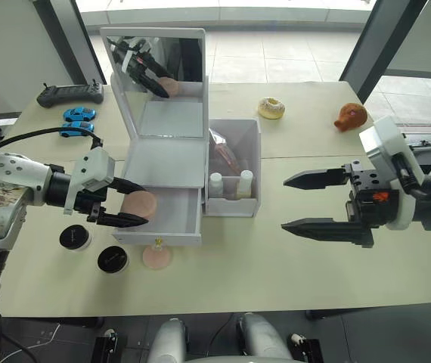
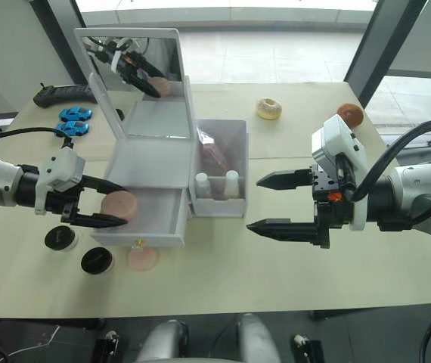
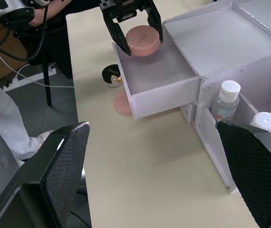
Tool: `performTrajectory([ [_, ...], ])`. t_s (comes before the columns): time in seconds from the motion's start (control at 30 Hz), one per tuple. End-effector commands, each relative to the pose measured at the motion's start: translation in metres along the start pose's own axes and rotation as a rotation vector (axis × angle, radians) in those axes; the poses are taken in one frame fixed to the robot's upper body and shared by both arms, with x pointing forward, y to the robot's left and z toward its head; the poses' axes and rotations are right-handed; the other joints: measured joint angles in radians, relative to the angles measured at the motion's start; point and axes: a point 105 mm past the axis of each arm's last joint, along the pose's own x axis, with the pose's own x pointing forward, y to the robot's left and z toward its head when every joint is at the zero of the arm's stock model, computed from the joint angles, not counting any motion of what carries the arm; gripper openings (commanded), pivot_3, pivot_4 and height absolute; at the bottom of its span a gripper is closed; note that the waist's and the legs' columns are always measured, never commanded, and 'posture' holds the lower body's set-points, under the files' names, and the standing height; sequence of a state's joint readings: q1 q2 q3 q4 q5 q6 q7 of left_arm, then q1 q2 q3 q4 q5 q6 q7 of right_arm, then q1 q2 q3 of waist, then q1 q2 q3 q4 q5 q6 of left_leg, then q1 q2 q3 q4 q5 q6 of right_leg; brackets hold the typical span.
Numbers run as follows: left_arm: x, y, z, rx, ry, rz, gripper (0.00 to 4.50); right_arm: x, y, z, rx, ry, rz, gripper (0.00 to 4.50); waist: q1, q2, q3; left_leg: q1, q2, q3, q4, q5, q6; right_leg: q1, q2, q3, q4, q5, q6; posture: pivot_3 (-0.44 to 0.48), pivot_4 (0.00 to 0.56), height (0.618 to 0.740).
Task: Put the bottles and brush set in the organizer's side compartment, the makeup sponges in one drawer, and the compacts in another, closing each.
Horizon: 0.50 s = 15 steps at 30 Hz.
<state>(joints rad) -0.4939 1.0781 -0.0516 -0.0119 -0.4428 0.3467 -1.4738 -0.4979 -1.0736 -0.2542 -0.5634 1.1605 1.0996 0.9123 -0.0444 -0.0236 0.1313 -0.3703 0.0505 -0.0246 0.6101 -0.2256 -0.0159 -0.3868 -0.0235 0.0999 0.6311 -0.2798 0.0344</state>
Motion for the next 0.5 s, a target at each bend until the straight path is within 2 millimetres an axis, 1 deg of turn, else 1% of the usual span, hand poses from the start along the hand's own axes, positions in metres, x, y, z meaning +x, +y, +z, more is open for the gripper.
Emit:
performTrajectory([
  [0.03,-0.007,-0.004,0.009,0.032,-0.006,-0.002,2.95,-0.001,0.000,0.007,-0.044,-0.008,-0.003,4.50,0.000,0.000,0.000,0.000,0.000,0.000,0.000,0.000,0.000,0.000,0.000,0.000,0.000,0.000,0.000,0.000,0.150,0.740],
  [0.1,-0.006,-0.005,0.009,0.027,-0.004,-0.003,3.68,0.000,0.001,0.007,-0.043,-0.007,0.016,4.50,0.000,0.000,0.000,0.000,0.000,0.000,0.000,0.000,0.000,0.000,0.000,0.000,0.000,0.000,0.000,0.000,0.150,0.740],
  [0.17,-0.006,-0.002,0.010,0.017,-0.007,0.013,4.27,0.000,0.001,0.010,-0.050,-0.012,0.024,4.50,0.000,0.000,0.000,0.000,0.000,0.000,0.000,0.000,0.000,0.000,0.000,0.000,0.000,0.000,0.000,0.000,0.150,0.740],
  [0.2,-0.006,-0.002,0.011,0.017,-0.008,0.017,4.47,0.000,0.001,0.010,-0.052,-0.010,0.021,4.50,0.000,0.000,0.000,0.000,0.000,0.000,0.000,0.000,0.000,0.000,0.000,0.000,0.000,0.000,0.000,0.000,0.150,0.740],
  [0.33,-0.011,-0.002,0.011,0.013,0.002,0.018,4.47,0.000,0.000,0.009,-0.048,-0.005,0.027,4.50,0.000,0.000,0.000,0.000,0.000,0.000,0.000,0.000,0.000,0.000,0.000,0.000,0.000,0.000,0.000,0.000,0.150,0.740],
  [0.43,-0.023,0.004,0.019,-0.007,-0.024,0.057,4.47,-0.001,0.000,0.009,-0.043,-0.006,0.032,4.50,0.000,0.000,0.000,0.000,0.000,0.000,0.000,0.000,0.000,0.000,0.000,0.000,0.000,0.000,0.000,0.000,0.150,0.740],
  [0.5,-0.032,0.008,0.027,-0.035,-0.071,0.085,4.47,-0.001,0.000,0.009,-0.039,-0.006,0.037,4.50,0.000,0.000,0.000,0.000,0.000,0.000,0.000,0.000,0.000,0.000,0.000,-0.001,0.000,0.000,0.000,0.000,0.150,0.740],
])
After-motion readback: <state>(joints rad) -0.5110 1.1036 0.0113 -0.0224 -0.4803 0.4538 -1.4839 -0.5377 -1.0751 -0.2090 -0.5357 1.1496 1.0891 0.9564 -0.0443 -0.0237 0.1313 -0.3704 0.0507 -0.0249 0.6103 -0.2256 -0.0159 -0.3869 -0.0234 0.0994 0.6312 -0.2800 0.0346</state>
